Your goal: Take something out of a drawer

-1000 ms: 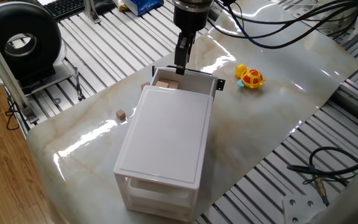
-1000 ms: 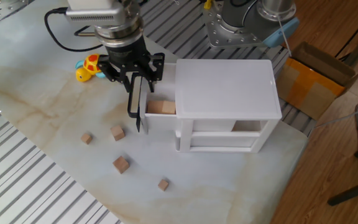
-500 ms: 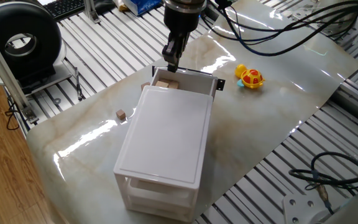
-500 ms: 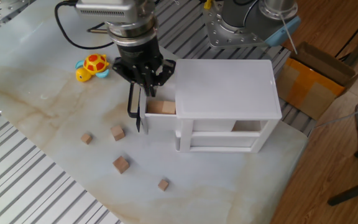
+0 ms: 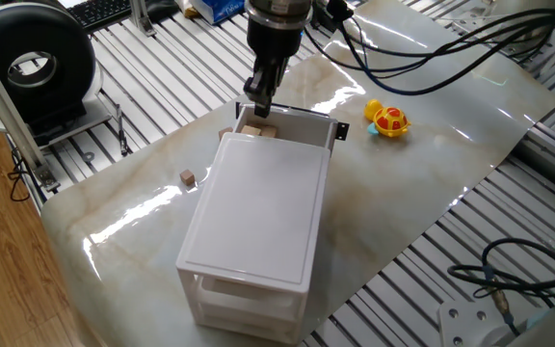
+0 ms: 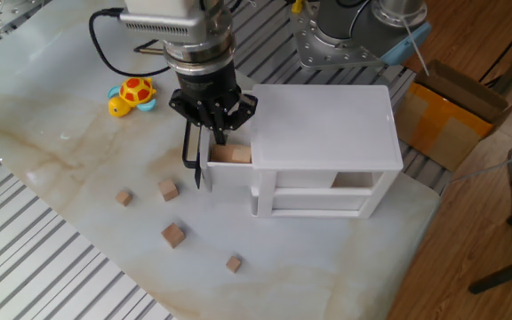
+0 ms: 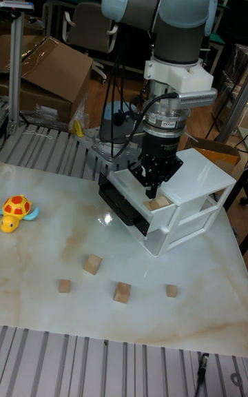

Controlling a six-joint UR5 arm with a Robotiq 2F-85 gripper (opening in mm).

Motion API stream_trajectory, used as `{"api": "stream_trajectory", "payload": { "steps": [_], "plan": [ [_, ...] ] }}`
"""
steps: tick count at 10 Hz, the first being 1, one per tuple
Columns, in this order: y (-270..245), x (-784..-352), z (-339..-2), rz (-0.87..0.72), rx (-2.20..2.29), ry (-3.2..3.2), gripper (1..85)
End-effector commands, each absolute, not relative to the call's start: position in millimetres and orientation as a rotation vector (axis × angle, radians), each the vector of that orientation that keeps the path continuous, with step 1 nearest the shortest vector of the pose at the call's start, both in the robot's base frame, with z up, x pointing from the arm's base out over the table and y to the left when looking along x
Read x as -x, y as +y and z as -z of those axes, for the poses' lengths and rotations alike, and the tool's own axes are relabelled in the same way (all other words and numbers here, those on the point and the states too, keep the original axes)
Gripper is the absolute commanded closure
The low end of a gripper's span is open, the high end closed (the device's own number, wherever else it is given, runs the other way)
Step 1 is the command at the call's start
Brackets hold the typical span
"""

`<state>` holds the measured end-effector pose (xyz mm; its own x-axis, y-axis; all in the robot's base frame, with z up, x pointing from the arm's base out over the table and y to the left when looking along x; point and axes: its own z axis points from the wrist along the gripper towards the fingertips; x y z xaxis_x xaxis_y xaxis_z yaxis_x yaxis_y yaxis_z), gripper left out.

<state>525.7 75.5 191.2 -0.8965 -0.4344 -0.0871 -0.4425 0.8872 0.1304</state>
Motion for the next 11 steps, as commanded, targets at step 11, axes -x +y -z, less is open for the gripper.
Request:
{"api": "stream_trajectory", "payload": {
  "steps": [11],
  "plan": [
    [15.7, -548.4, -178.5, -0.013, 0.926, 2.916, 84.7]
  ]
}}
